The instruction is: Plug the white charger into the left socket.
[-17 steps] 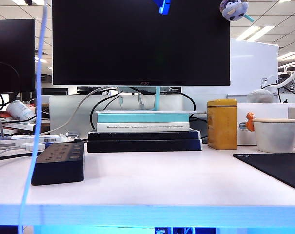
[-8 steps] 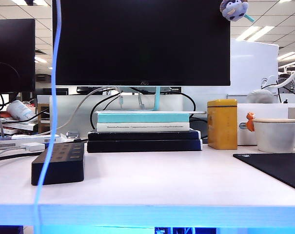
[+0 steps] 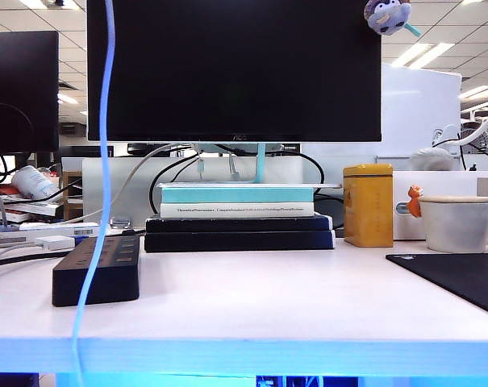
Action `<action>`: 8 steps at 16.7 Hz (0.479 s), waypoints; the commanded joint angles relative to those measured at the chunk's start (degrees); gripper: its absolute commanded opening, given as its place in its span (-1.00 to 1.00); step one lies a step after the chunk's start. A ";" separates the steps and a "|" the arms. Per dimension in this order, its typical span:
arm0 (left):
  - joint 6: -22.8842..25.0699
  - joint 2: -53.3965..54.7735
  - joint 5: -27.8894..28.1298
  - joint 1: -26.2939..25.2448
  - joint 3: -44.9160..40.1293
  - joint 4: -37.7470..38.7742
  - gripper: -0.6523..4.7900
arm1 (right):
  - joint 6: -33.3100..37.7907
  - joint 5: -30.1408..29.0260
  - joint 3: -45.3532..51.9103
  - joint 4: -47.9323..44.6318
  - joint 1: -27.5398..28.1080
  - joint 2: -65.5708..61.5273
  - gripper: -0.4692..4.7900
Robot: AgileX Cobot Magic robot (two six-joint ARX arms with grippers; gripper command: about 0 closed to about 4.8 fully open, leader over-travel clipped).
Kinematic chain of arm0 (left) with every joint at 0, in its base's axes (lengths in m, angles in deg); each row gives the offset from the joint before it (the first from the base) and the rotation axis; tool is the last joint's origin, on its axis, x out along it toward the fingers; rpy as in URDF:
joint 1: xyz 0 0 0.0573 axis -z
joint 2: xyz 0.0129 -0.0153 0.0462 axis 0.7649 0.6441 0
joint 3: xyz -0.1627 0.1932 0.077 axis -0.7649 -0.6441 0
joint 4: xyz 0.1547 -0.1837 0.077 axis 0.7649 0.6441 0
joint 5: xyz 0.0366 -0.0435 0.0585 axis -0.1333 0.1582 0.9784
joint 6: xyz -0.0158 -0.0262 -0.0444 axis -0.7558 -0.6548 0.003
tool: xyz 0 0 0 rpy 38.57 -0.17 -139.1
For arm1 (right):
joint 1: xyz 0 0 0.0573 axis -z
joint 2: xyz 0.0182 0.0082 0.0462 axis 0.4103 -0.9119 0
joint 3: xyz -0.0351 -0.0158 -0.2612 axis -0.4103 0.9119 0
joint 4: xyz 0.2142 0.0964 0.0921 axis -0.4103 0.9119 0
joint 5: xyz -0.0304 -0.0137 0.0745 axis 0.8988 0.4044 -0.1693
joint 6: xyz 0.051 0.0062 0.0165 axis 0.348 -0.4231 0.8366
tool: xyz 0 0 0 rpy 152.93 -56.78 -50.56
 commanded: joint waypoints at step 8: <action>-4.52 -0.35 -0.37 9.66 0.33 -7.06 -0.45 | -7.48 -12.79 -0.26 -1.25 1.49 0.13 0.73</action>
